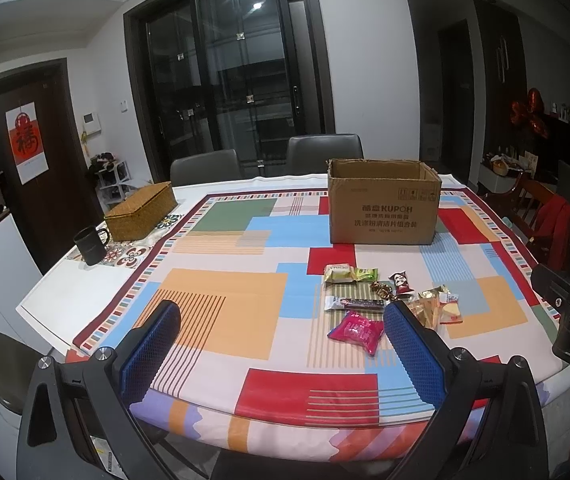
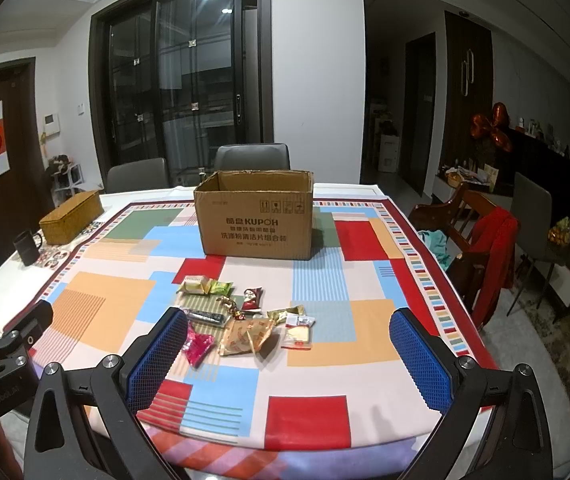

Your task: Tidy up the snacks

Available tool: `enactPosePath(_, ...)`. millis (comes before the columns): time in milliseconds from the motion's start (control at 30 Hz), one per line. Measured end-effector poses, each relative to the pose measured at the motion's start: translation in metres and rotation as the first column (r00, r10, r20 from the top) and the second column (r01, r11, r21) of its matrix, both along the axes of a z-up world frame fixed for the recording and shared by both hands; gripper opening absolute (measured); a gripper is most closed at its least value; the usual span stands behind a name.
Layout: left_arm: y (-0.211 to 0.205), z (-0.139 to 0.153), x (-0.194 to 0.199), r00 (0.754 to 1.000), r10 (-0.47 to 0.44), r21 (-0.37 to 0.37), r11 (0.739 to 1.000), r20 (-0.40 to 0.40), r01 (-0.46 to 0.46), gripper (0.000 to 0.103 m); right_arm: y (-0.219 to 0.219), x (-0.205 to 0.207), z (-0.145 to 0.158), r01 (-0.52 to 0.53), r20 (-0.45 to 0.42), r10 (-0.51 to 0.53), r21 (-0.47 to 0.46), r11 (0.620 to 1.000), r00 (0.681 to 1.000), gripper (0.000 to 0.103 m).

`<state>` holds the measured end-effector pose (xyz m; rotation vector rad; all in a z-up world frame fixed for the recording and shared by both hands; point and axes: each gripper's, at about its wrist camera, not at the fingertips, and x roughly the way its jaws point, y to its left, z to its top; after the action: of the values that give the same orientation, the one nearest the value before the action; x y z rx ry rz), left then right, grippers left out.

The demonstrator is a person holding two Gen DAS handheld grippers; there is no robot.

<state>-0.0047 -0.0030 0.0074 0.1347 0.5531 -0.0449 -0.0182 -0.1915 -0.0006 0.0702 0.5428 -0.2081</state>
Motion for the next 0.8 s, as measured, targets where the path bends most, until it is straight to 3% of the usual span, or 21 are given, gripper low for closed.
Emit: enactPosePath(800,-0.001,-0.003,0.0,1.0,0.001,0.001,1.0,0.007,-0.001,0.103,0.002,-0.004,0.013,-0.005,0.003,0.005,0.003,1.0,1.0,0.103)
